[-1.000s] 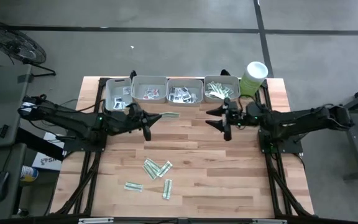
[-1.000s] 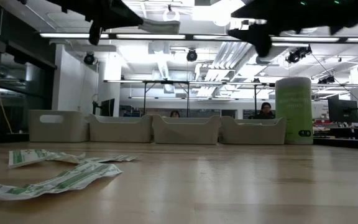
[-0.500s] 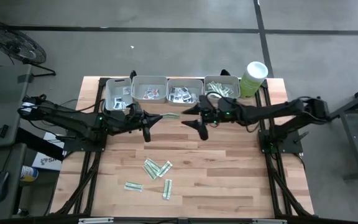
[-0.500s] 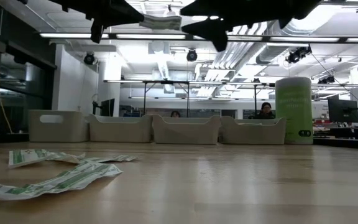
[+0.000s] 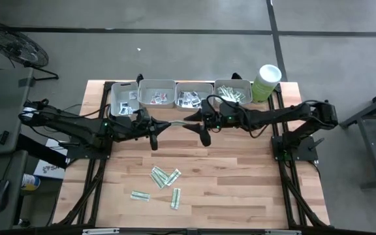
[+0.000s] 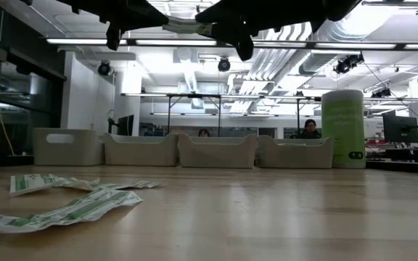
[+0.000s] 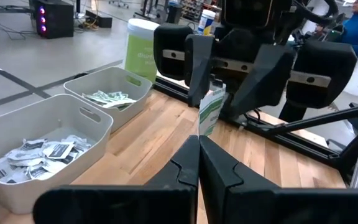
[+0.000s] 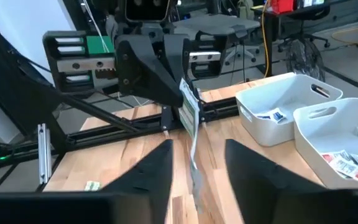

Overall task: Pick & Place First Aid Supplies
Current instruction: Put the green bandage into the right gray bin

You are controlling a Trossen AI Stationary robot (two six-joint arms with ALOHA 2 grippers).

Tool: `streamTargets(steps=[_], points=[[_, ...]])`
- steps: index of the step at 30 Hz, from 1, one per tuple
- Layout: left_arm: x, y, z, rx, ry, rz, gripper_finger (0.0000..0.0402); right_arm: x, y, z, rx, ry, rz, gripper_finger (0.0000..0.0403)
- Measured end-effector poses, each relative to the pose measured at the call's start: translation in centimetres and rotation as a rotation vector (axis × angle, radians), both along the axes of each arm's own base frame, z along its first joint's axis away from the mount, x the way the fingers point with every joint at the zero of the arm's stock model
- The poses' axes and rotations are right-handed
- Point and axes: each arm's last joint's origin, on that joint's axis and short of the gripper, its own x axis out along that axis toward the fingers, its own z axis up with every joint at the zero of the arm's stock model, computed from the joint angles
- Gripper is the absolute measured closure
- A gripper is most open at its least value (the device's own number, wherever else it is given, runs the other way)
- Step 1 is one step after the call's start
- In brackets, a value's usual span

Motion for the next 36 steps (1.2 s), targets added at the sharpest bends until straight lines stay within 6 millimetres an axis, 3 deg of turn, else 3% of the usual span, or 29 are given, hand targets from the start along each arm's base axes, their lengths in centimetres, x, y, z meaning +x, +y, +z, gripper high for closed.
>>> streamTargets(steps=[9,20,23,31,36], points=[[0.0,-0.1,0.0,-0.003,0.000,-0.022,0.0401,-0.1,0.0,-0.5,0.021,0.052,-0.003,0.0389],[0.0,-0.1,-0.2,0.007,0.025,-0.031,0.0395,-0.1,0.0,-0.5,0.106,0.056,-0.022,0.0402],[0.0,-0.1,-0.2,0.033,0.034,-0.033,0.0366,-0.1,0.0,-0.7,0.121,0.073,-0.034,0.0402],[-0.6,0.3,0.3,0.046,0.011,0.058,0.0239,-0.7,-1.1,-1.5,0.161,0.173,-0.162,0.0402],[-2.1,0.6,1.0,0.004,-0.003,0.121,0.0206,-2.6,-3.2,-1.4,0.178,0.288,-0.340,0.0402]])
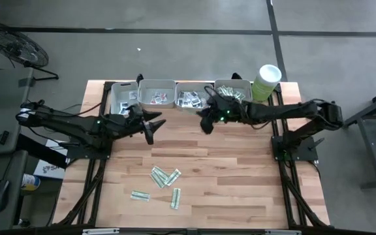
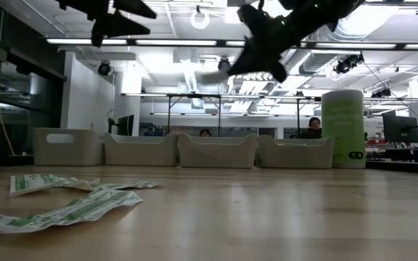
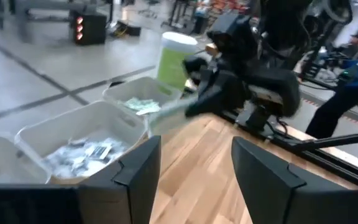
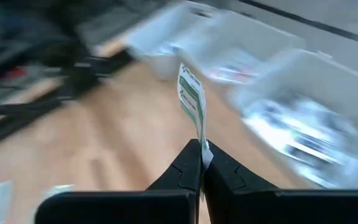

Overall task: Pick & Place First Aid Supplies
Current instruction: Put the green bandage into the right gray bin

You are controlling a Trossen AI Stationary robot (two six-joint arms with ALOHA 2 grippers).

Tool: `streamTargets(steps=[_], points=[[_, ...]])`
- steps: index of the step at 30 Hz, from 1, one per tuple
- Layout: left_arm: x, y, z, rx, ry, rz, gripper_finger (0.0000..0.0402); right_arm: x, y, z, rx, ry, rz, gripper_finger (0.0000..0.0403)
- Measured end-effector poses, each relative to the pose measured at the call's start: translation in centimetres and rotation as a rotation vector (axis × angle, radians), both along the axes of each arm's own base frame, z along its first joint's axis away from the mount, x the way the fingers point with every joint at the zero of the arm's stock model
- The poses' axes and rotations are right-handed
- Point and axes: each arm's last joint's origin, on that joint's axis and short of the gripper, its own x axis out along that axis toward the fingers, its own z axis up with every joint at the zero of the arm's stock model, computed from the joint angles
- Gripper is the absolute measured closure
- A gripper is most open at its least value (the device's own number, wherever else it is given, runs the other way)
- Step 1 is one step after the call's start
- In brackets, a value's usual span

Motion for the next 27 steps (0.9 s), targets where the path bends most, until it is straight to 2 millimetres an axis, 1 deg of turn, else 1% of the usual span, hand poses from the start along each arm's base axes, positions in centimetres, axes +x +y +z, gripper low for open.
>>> streamTargets(steps=[4,7,10,15,18,21,24,27], points=[[-1.4,0.3,-0.1,-0.065,0.030,0.022,0.0204,-2.2,-2.2,0.0,0.020,0.123,-0.168,0.0403],[-2.2,0.4,-0.3,-0.113,0.056,0.030,0.0204,-3.7,-3.9,-0.5,0.049,0.217,-0.273,0.0403],[-2.5,0.4,-0.7,-0.150,0.082,0.031,0.0204,-4.9,-5.5,-1.1,0.081,0.283,-0.374,0.0403],[-2.5,0.4,-1.1,-0.186,0.110,0.043,0.0204,-6.4,-8.0,-1.3,0.085,0.316,-0.524,0.0403],[-2.6,0.4,-1.4,-0.202,0.123,0.052,0.0204,-7.2,-9.3,-1.3,0.090,0.318,-0.582,0.0403],[-2.7,0.4,-1.5,-0.220,0.131,0.060,0.0204,-7.7,-10.3,-1.8,0.096,0.342,-0.635,0.0403],[-2.7,0.4,-1.6,-0.233,0.130,0.065,0.0204,-7.9,-10.8,-2.5,0.104,0.380,-0.692,0.0403],[-2.7,0.4,-1.6,-0.232,0.135,0.066,0.0204,-7.6,-11.0,-3.1,0.090,0.400,-0.714,0.0403]])
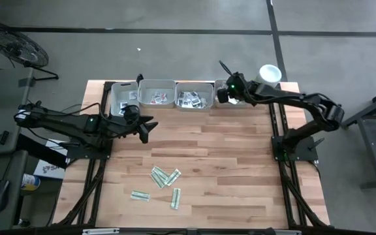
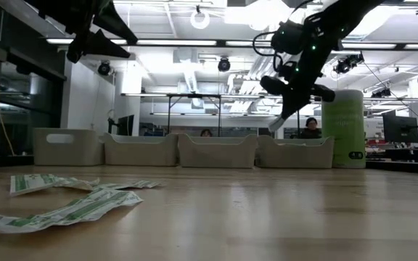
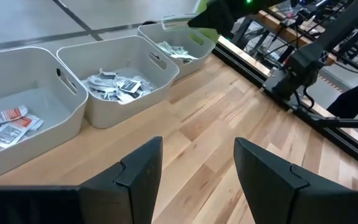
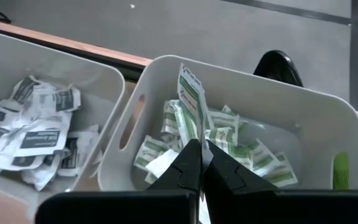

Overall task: Pick & Place First Aid Supplies
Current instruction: Put the green bandage into the right gray bin

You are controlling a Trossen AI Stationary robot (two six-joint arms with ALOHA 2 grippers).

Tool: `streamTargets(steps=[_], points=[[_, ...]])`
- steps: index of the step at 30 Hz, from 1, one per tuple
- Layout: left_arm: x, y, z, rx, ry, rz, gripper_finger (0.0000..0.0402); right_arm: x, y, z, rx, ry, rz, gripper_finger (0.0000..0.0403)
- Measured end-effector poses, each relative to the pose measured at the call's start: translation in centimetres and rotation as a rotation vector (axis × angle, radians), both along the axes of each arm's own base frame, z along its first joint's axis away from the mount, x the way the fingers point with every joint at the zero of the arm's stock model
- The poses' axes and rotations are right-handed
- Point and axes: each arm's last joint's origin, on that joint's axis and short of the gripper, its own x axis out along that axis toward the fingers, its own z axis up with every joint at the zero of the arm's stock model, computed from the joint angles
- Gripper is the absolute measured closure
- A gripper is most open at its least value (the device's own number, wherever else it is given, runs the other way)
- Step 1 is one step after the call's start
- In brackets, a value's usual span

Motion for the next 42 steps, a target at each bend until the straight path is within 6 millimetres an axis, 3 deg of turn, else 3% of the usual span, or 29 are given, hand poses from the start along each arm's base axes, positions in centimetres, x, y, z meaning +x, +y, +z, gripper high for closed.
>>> streamTargets(steps=[9,22,31,38,42], points=[[-0.1,0.0,-0.1,-0.001,0.013,0.001,0.0204,0.1,-0.5,-0.4,-0.008,0.012,-0.013,0.0386],[-0.1,0.0,-0.2,-0.003,0.022,-0.006,0.0204,-0.6,-1.5,-0.4,0.012,-0.004,-0.024,0.0276],[-0.7,-0.3,-2.2,-0.200,0.180,-0.046,0.0204,0.7,-1.3,0.1,0.090,-0.157,0.303,0.0247],[-0.1,-1.2,-4.7,-0.472,0.399,-0.171,0.0204,2.1,0.5,0.5,0.177,-0.265,0.637,0.0255],[0.6,-1.9,-6.6,-0.643,0.526,-0.265,0.0204,2.7,1.7,0.4,0.215,-0.271,0.713,0.0258]])
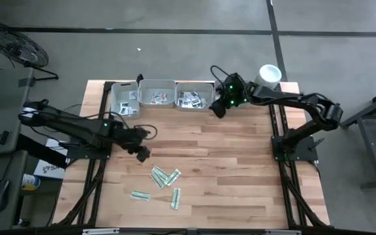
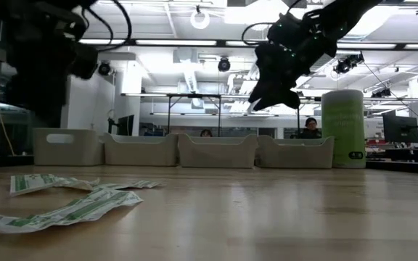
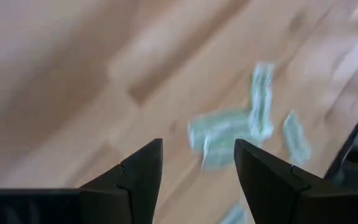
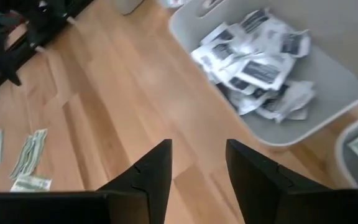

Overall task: Pick & Place First Aid Supplies
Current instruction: Put the green bandage into the right gray bin

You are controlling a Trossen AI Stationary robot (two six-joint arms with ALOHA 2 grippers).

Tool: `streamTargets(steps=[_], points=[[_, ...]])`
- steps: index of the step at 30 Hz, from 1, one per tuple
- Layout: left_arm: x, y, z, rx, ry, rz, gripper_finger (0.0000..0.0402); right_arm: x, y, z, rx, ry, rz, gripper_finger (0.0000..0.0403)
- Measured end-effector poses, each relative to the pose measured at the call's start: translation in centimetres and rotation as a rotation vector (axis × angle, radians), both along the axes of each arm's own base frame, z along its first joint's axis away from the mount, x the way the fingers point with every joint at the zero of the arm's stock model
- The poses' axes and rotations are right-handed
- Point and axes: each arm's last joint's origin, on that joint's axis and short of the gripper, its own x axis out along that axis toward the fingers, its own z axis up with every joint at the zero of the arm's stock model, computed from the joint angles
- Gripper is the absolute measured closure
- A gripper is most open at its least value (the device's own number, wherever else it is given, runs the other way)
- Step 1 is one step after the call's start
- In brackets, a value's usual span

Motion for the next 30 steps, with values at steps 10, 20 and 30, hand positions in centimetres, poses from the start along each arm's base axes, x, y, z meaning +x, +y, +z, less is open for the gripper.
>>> streamTargets(steps=[10,20,30], points=[[1.9,-1.0,-2.9,-0.151,0.063,-0.202,0.0204,1.0,2.0,0.0,-0.005,0.002,0.067,0.0260],[1.0,-1.1,-6.1,-0.212,0.056,-0.237,0.0204,1.5,2.9,0.0,0.001,0.004,0.097,0.0261],[0.2,-0.9,-8.2,-0.237,-0.023,-0.201,0.0204,1.5,3.1,0.0,0.019,0.001,0.085,0.0261]])
